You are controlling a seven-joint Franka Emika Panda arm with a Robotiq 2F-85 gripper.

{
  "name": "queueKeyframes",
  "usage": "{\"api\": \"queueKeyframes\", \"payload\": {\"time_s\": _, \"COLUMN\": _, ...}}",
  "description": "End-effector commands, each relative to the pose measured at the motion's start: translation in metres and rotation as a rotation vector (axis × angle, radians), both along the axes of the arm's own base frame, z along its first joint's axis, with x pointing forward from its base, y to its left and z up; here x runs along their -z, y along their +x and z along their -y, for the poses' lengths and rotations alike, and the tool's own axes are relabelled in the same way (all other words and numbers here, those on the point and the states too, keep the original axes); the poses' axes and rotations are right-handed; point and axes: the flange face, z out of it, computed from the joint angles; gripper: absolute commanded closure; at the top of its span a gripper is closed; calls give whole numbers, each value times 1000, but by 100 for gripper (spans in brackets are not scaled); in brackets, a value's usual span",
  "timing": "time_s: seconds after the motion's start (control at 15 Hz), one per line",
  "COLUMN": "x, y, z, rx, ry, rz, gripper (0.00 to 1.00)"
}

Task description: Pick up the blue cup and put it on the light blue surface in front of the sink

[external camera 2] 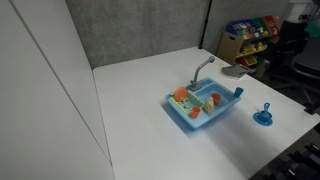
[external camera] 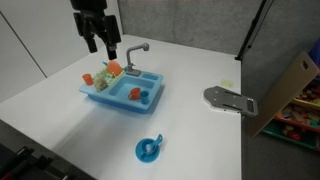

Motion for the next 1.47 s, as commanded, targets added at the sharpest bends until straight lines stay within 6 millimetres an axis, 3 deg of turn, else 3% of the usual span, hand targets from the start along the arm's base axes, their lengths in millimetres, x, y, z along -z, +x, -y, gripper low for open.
{"api": "queueKeyframes", "payload": {"time_s": 0.0, "x": -31, "y": -29, "z": -8, "rx": 7, "ry": -17, "rz": -2, "gripper": 0}}
{"api": "queueKeyframes", "payload": {"time_s": 0.4, "x": -70, "y": -72, "z": -9, "rx": -19, "ry": -4, "rz": 24, "gripper": 0}}
{"api": "queueKeyframes", "payload": {"time_s": 0.87, "x": -104, "y": -121, "z": -12, "rx": -151, "ry": 12, "rz": 48, "gripper": 0}}
{"api": "queueKeyframes", "payload": {"time_s": 1.2, "x": -111, "y": -141, "z": -12, "rx": -215, "ry": 26, "rz": 108, "gripper": 0}}
{"api": "queueKeyframes", "payload": {"time_s": 1.27, "x": -110, "y": -129, "z": -16, "rx": -186, "ry": 30, "rz": 78, "gripper": 0}}
{"api": "queueKeyframes", "payload": {"time_s": 1.4, "x": -110, "y": -135, "z": -16, "rx": -190, "ry": 32, "rz": 86, "gripper": 0}}
